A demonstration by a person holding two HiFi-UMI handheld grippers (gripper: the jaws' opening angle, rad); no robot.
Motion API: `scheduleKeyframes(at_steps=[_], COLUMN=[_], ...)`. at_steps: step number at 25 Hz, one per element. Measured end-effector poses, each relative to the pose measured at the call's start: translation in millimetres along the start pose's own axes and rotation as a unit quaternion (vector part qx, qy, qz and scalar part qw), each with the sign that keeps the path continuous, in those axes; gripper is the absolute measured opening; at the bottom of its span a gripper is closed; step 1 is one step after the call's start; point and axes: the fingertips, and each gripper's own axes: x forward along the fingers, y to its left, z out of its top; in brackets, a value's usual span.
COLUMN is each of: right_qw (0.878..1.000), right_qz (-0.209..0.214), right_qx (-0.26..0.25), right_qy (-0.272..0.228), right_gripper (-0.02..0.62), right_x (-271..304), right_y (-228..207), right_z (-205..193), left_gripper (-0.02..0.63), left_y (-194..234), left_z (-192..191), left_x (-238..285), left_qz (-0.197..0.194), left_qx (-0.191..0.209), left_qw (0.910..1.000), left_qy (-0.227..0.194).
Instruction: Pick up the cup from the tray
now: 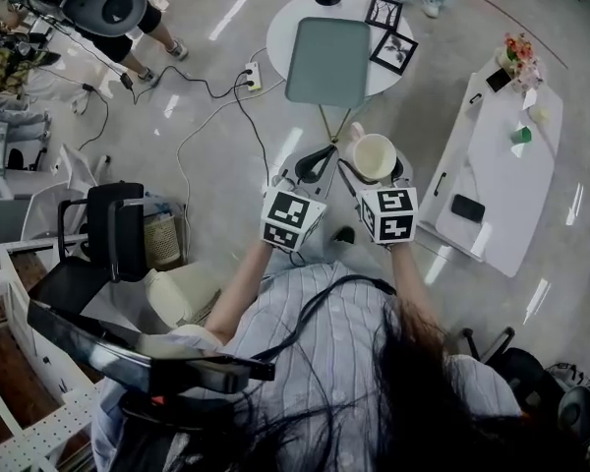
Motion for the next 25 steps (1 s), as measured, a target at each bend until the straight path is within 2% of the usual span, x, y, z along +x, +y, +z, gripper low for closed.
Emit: scheduleKeyframes(at_steps=[10,19,25], right_qw=[0.999,0.998,0.996], right_qz=[-0.025,-0.044,-0.056], right_qx=[0.007,0.041,0.056], right_qy=[-0.022,-0.036,-0.048], right_gripper=[0.426,0.428,0.427], right_x=[-23,-25,-25], right_y=[14,38,73], right_z=[-5,-2,1], left_gripper=[0.015,0.015,0.015], left_y=[-11,9,28], left_z=[-1,-14,-23], left_x=[-19,-43,-71], left_qz=[-0.015,-0.024,-0.031], left_qx=[-0.025,-0.043,-0.057], left_qw=[0.9996,0.9988,0.9978], left_qy=[-0.006,-0.008,-0.013])
